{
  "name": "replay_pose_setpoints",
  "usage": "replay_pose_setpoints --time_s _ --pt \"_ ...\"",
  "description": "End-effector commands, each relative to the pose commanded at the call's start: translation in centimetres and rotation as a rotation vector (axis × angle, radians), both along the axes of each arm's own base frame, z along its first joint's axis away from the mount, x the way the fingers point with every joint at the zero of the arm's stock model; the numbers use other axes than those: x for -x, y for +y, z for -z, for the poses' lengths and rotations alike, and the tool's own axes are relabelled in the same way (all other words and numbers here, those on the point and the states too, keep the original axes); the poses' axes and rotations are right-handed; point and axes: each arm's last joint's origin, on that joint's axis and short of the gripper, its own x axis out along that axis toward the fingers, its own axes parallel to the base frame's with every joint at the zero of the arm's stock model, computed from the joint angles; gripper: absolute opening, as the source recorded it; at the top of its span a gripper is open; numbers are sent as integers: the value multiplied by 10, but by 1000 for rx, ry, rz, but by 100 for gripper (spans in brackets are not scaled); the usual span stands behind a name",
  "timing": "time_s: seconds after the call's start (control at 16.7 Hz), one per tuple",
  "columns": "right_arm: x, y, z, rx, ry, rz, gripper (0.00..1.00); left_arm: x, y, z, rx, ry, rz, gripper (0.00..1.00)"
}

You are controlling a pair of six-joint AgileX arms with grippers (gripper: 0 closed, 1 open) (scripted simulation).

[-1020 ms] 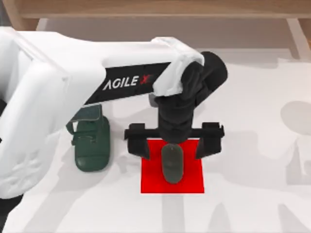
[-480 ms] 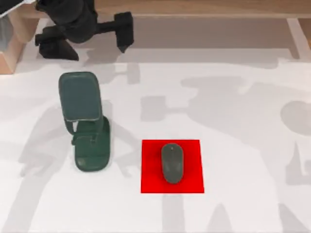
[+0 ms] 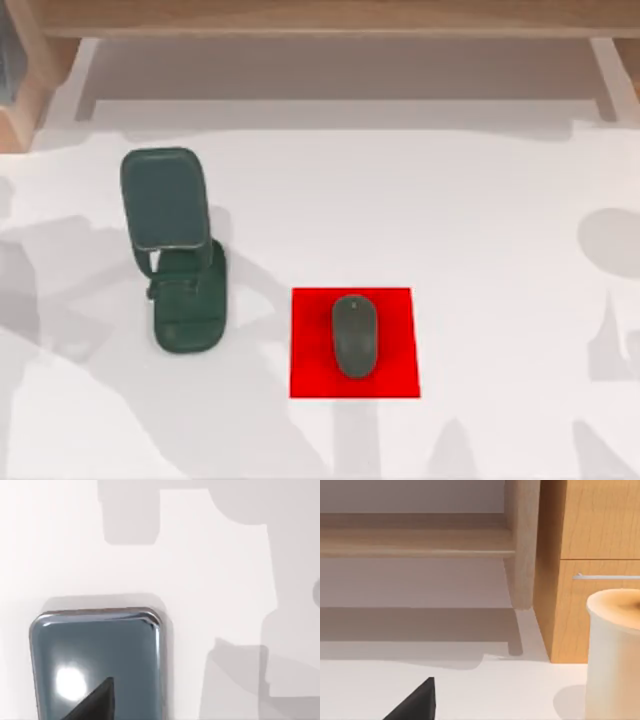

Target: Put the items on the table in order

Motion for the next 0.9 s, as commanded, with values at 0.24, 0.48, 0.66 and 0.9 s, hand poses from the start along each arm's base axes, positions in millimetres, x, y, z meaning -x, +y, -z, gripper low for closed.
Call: replay_pose_setpoints --time_s 0.24,0.48,0.66,0.9 --pt "0 0 0 0 0 0 100 47 37 35 6 134 -43 100" --pt "0 0 0 0 0 0 100 57 36 46 5 184 -29 100" --pt "0 0 0 0 0 0 100 56 36 48 7 187 -27 100" --pt "0 0 0 0 0 0 100 55 38 65 5 184 -29 100"
